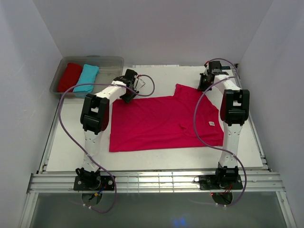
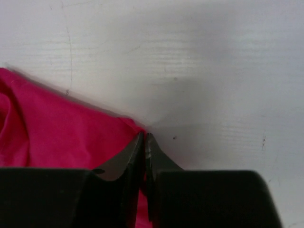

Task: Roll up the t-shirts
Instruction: Fold the T-shirt at the center of the board.

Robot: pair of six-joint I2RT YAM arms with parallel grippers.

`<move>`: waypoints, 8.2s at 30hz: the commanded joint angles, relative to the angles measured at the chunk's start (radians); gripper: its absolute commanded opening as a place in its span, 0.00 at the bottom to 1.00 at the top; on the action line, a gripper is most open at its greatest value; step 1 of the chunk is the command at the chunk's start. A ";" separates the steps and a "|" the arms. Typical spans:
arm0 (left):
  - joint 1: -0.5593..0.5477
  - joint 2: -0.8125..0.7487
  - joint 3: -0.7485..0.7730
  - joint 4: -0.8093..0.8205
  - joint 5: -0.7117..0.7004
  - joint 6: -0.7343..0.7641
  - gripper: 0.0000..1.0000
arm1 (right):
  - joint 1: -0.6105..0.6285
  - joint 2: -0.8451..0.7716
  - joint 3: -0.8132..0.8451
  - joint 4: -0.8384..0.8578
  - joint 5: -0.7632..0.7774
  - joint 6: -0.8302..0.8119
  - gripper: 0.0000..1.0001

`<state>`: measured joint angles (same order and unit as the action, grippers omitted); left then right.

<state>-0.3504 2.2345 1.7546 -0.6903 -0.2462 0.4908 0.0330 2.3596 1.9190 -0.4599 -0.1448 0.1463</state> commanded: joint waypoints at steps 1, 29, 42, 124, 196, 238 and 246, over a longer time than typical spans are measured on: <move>0.024 0.014 0.036 -0.006 0.067 0.011 0.55 | -0.021 -0.082 -0.081 0.006 -0.047 -0.004 0.11; 0.018 -0.315 -0.277 0.035 0.321 0.005 0.00 | -0.021 -0.697 -0.777 0.224 -0.068 0.021 0.08; -0.004 -0.574 -0.552 0.052 0.306 0.045 0.00 | -0.021 -1.043 -1.080 0.196 0.022 0.042 0.08; 0.106 -0.677 -0.744 0.046 0.266 0.014 0.00 | 0.387 -0.637 -0.692 0.078 0.290 0.167 0.08; 0.106 -0.687 -0.773 0.025 0.203 0.038 0.00 | 0.358 -0.855 -1.066 0.069 0.286 0.188 0.49; 0.106 -0.697 -0.776 0.043 0.205 0.054 0.00 | 0.262 -1.467 -1.227 -0.118 0.375 0.445 0.54; 0.108 -0.688 -0.768 0.043 0.202 0.049 0.00 | 0.262 -1.341 -1.328 0.095 0.234 0.395 0.13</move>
<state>-0.2417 1.5635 0.9874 -0.6575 -0.0479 0.5388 0.2966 0.9798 0.6403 -0.4801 0.1722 0.5697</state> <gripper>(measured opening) 0.012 0.173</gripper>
